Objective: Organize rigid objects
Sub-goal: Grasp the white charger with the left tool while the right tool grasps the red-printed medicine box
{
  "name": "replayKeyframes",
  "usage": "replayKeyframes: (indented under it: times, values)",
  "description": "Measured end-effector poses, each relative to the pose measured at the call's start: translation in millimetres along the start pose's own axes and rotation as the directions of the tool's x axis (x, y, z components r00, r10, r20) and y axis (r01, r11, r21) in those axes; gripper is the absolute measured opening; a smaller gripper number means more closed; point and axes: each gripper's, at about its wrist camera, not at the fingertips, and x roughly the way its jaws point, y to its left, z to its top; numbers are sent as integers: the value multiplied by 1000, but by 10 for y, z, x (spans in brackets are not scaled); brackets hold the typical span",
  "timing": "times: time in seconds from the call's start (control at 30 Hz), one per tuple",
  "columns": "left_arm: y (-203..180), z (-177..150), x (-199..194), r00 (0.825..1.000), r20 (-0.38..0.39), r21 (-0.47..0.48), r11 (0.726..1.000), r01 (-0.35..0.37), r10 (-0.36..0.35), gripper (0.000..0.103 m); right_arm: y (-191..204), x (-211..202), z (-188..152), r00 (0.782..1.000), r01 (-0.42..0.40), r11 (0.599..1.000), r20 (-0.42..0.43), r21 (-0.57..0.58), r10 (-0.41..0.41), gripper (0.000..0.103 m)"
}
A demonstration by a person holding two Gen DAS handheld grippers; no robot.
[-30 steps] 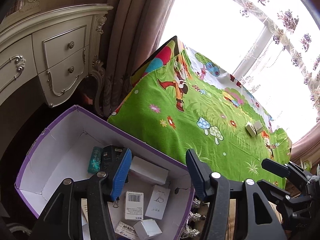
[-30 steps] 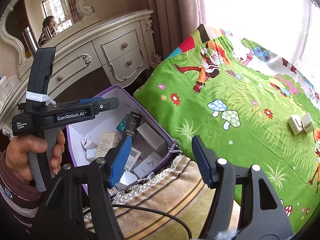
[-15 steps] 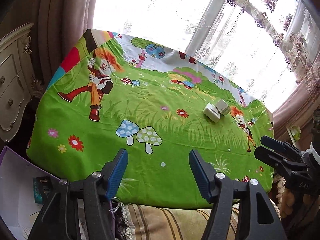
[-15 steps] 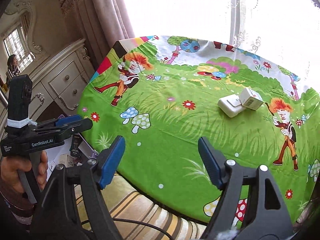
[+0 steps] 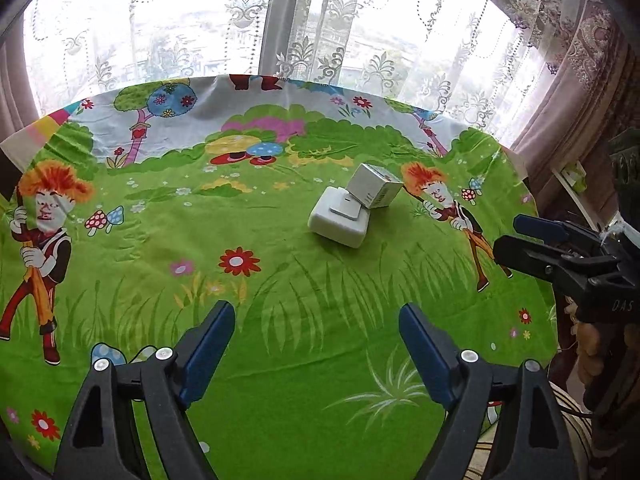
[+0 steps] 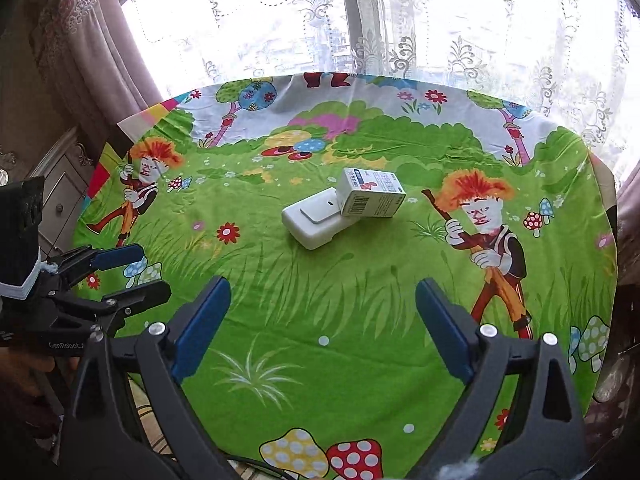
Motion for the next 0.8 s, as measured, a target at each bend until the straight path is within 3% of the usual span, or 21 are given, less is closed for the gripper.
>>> replayKeyframes:
  times: [0.3, 0.8]
  values:
    - [-281, 443, 757, 999, -35, 166, 986, 31, -25, 89, -452, 547, 299, 999, -18, 1000, -41, 17, 19, 98]
    - [-292, 710, 1487, 996, -74, 208, 976, 63, -48, 89, -573, 1605, 769, 990, -99, 991, -107, -92, 90, 98]
